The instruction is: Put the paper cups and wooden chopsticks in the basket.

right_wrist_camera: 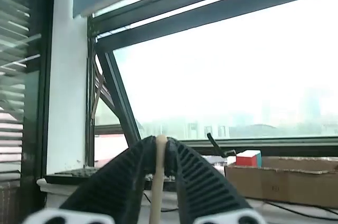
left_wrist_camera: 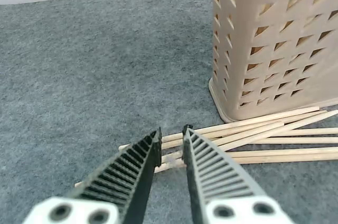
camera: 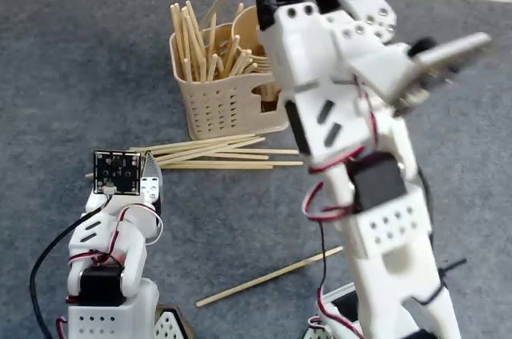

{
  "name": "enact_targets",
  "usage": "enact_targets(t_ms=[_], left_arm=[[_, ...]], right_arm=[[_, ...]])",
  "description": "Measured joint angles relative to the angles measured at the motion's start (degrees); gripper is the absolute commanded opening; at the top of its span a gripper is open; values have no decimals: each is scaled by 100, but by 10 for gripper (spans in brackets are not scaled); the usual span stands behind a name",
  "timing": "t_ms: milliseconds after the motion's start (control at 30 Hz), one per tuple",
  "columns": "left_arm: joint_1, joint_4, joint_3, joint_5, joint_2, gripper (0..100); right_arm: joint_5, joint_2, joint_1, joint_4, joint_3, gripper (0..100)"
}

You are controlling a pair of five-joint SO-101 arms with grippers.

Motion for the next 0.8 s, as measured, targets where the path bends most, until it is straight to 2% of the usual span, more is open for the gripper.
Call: enact_targets(t_ms=[267, 600, 733, 800], left_arm=[[0, 0, 0, 0, 0, 83], [0, 0, 0, 0, 0, 83], [0, 0, 0, 0, 0, 83], [0, 0, 0, 0, 0, 83]], right_arm=[[826, 571, -229, -633, 791, 6], [941, 686, -668, -677, 2110, 13], [941, 905, -677, -677, 2444, 134], [941, 1037, -686, -677, 2479, 157]])
